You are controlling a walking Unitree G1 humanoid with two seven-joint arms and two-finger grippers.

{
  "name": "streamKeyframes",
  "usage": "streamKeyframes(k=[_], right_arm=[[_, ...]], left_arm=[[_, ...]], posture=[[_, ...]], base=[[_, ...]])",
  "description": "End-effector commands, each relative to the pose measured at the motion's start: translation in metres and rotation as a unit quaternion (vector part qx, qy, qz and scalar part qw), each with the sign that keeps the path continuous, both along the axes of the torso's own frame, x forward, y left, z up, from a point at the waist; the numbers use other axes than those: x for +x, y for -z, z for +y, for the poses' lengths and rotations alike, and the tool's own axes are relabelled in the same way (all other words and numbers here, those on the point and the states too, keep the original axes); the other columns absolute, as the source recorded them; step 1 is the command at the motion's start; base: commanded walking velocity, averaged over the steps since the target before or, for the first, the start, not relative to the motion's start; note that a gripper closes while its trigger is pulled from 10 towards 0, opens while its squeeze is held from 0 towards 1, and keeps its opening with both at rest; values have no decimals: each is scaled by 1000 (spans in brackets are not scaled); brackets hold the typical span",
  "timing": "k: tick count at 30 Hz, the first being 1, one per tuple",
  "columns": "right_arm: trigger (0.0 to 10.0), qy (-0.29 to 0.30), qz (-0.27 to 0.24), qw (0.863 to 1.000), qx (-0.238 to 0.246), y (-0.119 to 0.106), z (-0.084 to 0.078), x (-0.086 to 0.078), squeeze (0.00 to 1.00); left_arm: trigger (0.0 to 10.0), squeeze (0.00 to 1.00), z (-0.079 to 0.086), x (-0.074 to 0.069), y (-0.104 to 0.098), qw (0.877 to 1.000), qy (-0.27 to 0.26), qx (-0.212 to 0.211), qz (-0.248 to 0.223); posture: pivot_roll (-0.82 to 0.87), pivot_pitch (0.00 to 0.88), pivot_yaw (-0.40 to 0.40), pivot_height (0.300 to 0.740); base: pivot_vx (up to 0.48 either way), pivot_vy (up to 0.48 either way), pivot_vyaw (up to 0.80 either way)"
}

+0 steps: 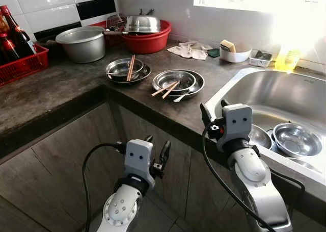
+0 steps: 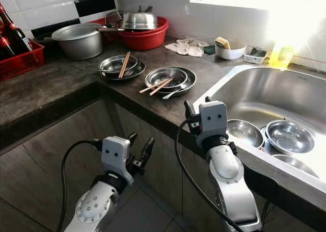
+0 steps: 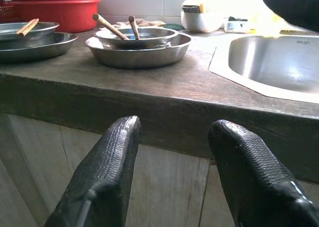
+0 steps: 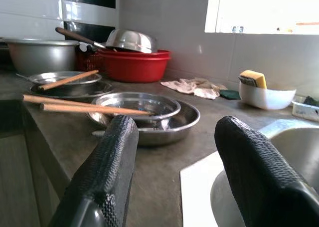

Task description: Kitchen organization

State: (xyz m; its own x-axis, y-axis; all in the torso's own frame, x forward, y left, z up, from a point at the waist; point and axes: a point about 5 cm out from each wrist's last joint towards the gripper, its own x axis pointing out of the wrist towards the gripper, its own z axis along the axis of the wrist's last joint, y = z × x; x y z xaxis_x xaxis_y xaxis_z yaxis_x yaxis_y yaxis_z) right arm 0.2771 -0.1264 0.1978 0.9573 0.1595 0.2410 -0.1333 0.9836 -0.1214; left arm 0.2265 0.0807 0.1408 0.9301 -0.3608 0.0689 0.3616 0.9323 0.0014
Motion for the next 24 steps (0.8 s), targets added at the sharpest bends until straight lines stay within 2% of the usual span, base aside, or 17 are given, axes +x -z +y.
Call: streamKeyframes(k=[1,4,11,24], right_arm=[[10000,-13,-14,1000,0,-6,5,4,0],[10000,-16,-18,1000,0,-9,5,6,0],[10000,-22,-37,999,4,-19,8,13,0],[10000,-42,-63,997,14,-32,18,19,0]], left_arm=[[10000,0,0,1,1,1000,-3,0,5],[10000,0,0,1,1,1000,-3,3,5],[10000,0,0,0,2,1000,-3,1,8],[10000,0,0,1,3,1000,-4,5,6]], posture=[[49,53,12,740],[50,56,10,740],[53,58,7,740],[53,63,9,740]], base=[[0,0,0],[0,111,0],[0,480,0],[0,0,0]])
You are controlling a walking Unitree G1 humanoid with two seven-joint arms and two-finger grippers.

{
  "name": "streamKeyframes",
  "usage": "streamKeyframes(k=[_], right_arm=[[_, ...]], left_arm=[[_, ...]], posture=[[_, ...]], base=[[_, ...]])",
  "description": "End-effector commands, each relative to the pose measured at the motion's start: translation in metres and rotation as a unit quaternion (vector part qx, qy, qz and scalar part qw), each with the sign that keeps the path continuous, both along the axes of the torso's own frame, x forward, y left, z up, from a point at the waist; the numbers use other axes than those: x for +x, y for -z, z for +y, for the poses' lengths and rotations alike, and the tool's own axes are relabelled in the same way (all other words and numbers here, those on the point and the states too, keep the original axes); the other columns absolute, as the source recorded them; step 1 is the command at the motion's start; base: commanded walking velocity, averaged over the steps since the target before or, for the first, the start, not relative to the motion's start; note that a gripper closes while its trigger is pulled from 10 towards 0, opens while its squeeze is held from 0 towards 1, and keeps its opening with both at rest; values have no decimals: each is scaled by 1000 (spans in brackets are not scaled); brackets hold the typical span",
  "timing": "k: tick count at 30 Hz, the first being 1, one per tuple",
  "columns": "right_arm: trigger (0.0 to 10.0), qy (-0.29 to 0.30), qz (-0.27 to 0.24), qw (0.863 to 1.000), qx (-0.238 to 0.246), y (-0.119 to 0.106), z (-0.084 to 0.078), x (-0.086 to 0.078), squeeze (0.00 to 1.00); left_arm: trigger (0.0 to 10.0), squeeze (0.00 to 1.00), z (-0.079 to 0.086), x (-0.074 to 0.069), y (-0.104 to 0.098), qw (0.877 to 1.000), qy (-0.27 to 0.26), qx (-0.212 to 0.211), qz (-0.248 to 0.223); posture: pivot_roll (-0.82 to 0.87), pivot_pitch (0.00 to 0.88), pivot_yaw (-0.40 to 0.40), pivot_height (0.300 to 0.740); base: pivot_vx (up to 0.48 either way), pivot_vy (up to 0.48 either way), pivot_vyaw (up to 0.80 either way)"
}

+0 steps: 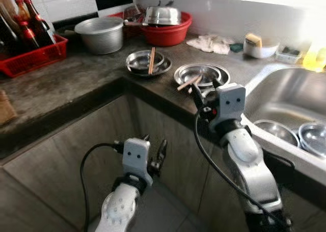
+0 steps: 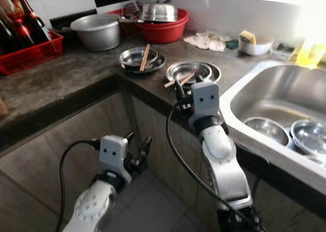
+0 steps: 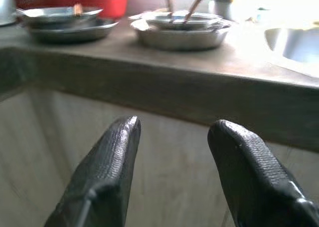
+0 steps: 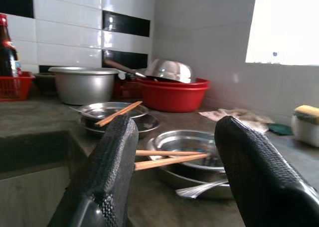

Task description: Kitchen organization

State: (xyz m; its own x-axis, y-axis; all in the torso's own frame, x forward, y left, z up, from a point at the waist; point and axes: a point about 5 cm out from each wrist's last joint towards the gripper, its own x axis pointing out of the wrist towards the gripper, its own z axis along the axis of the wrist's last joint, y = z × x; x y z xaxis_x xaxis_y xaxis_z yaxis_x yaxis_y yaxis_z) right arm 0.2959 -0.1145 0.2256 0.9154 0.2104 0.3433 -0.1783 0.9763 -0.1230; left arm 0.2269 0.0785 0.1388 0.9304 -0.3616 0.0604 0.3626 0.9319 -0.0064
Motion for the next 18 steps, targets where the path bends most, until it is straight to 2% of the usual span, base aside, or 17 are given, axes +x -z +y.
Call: streamKeyframes(k=[1,4,9,18], right_arm=[[10000,-13,-11,1000,6,-4,6,0,0],[10000,-12,-11,1000,4,-4,7,0,0],[10000,-8,2,1000,8,0,8,5,0],[10000,-8,3,1000,15,-5,10,16,0]], left_arm=[[10000,0,3,0,1,1000,-5,7,1],[10000,0,2,0,1,1000,-5,6,1],[10000,0,0,-1,1,1000,-2,6,2],[10000,0,1,-4,0,1000,-3,7,5]], posture=[[53,63,9,740],[51,66,9,740],[54,71,10,740],[64,86,9,740]], base=[[0,0,0],[0,0,354],[0,0,794],[0,0,0]])
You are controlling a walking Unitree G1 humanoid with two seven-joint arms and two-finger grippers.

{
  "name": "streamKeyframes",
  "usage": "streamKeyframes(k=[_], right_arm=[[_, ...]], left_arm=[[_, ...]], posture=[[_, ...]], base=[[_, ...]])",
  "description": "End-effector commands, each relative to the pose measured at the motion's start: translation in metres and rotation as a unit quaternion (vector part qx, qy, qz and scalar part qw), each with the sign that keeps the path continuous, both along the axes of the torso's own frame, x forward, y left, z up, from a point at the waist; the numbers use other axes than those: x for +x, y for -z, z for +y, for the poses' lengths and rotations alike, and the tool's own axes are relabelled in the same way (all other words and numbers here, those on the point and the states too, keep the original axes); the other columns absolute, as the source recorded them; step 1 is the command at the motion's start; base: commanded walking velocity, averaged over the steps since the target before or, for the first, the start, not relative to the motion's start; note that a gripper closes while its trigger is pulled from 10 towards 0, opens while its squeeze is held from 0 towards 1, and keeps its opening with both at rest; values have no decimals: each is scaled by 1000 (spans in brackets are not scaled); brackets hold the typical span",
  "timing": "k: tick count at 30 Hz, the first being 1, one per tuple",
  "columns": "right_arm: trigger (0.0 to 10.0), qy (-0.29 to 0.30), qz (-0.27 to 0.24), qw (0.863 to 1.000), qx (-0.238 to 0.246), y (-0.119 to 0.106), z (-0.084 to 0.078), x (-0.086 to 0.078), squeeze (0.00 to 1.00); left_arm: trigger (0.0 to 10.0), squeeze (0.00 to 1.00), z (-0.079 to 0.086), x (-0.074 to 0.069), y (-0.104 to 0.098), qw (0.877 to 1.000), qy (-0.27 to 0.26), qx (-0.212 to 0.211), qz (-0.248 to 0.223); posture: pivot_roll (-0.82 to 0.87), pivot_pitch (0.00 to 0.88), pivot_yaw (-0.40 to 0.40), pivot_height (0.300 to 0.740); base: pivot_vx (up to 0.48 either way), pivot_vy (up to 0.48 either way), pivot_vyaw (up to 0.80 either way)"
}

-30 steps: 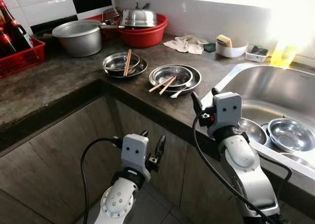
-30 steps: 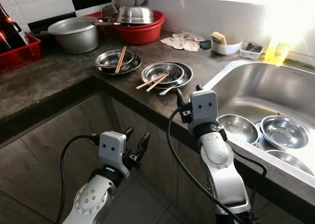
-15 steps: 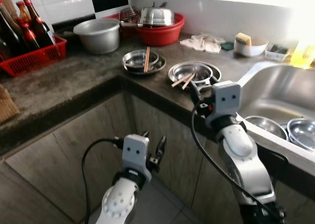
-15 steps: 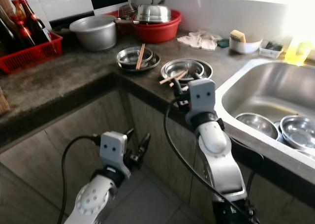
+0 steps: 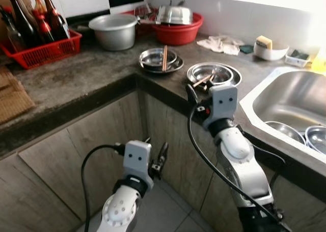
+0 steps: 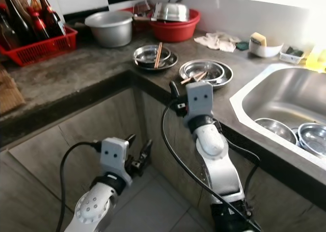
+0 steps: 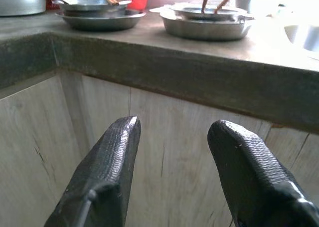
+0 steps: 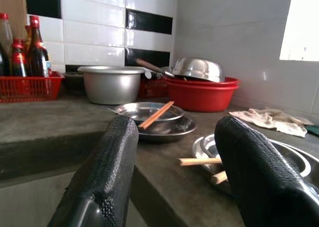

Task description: Kitchen organization

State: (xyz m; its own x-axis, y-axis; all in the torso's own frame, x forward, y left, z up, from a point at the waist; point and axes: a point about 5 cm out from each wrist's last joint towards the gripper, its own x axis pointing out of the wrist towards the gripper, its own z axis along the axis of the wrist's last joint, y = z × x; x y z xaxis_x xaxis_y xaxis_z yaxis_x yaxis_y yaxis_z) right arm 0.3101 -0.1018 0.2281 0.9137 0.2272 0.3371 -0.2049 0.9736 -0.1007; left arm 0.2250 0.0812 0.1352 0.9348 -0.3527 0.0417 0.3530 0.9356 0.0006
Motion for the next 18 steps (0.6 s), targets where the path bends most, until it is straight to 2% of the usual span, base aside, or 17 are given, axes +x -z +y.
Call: streamKeyframes(k=[1,7,8,9,10,18], right_arm=[[10000,4,-8,1000,6,-4,-1,4,0],[10000,10,-12,1000,7,-6,2,14,0],[10000,9,-13,1000,9,-6,2,16,631],[10000,9,-13,1000,9,-6,2,16,631],[10000,1,-18,1000,15,-5,4,18,1000],[10000,17,-36,999,-2,-5,6,24,1000]], left_arm=[[10000,0,-1,-4,-3,1000,2,1,-1],[10000,0,-3,-6,-3,1000,6,1,2],[10000,0,-3,-7,-3,1000,6,0,1],[10000,0,-3,-7,-3,1000,6,0,1],[10000,0,-3,-8,-3,1000,8,1,2],[10000,0,-3,-10,-3,1000,8,4,6]], posture=[[65,90,6,740],[71,104,9,740],[73,105,10,740],[73,105,10,740],[78,112,9,740],[85,119,5,740]], base=[[0,0,0],[0,0,0],[0,0,0],[0,0,0],[0,0,0],[0,0,0]])
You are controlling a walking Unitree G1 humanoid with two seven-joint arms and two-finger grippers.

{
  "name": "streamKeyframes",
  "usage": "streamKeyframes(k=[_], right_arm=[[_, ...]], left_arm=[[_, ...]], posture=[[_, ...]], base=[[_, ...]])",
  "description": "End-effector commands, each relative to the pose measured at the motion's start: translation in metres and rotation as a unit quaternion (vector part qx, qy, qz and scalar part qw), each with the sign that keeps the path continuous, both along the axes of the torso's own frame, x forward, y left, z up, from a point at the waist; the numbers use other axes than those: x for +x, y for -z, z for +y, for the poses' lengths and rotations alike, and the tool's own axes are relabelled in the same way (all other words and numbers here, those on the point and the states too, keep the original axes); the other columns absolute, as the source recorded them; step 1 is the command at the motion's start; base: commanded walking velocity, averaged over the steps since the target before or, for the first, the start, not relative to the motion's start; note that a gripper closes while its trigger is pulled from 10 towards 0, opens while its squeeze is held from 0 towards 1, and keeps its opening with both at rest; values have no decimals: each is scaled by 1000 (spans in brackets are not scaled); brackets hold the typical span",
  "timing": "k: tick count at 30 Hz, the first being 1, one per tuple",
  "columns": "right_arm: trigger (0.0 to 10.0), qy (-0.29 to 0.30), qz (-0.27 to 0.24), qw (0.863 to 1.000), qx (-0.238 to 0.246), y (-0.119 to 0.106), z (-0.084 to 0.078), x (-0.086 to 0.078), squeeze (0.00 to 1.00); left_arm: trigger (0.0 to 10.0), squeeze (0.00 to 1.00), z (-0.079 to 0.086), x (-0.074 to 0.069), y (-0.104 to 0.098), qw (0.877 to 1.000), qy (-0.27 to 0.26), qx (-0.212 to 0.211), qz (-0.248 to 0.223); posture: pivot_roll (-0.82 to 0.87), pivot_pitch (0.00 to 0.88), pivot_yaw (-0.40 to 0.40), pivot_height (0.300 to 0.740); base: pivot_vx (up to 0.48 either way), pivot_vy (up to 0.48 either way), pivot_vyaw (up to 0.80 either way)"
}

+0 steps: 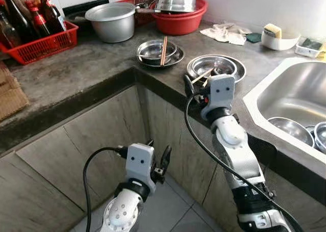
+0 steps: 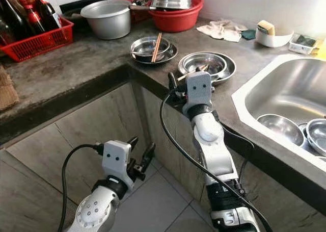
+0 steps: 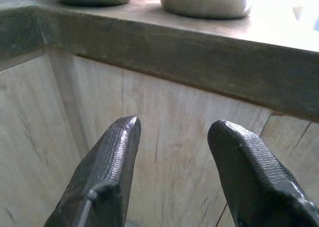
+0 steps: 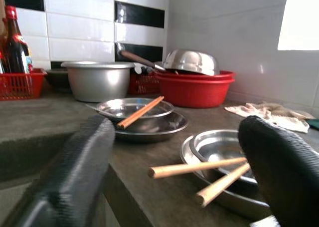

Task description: Kitchen organization

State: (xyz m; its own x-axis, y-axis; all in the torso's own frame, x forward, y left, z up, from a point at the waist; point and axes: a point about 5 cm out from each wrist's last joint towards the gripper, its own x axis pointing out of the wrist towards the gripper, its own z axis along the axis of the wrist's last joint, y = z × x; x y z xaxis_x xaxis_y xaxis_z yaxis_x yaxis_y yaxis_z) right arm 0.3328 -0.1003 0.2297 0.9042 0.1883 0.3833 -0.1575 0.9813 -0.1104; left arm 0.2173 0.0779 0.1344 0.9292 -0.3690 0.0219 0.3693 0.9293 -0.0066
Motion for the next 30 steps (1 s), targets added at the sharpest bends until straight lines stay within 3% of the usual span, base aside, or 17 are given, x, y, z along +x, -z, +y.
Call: streamKeyframes(k=[1,14,15,23,30], right_arm=[[10000,-4,-12,1000,-1,-3,5,1,1000],[10000,57,-14,998,-23,6,7,13,1000],[10000,68,-11,997,-22,7,6,16,0],[10000,115,13,993,5,17,3,27,0],[10000,110,18,993,27,17,10,32,0]], left_arm=[[10000,0,1,-3,-4,1000,-1,4,-5],[10000,0,0,-3,-3,1000,0,2,-1],[10000,0,0,-3,-4,1000,0,2,-1],[10000,0,2,-3,-4,1000,-3,4,-2],[10000,0,1,-3,-4,1000,-3,4,-2]], posture=[[85,120,5,740],[84,131,5,740],[88,131,3,740],[95,131,4,740],[94,133,3,740]], base=[[0,0,0],[0,0,0],[0,0,0],[0,0,0],[0,0,0]])
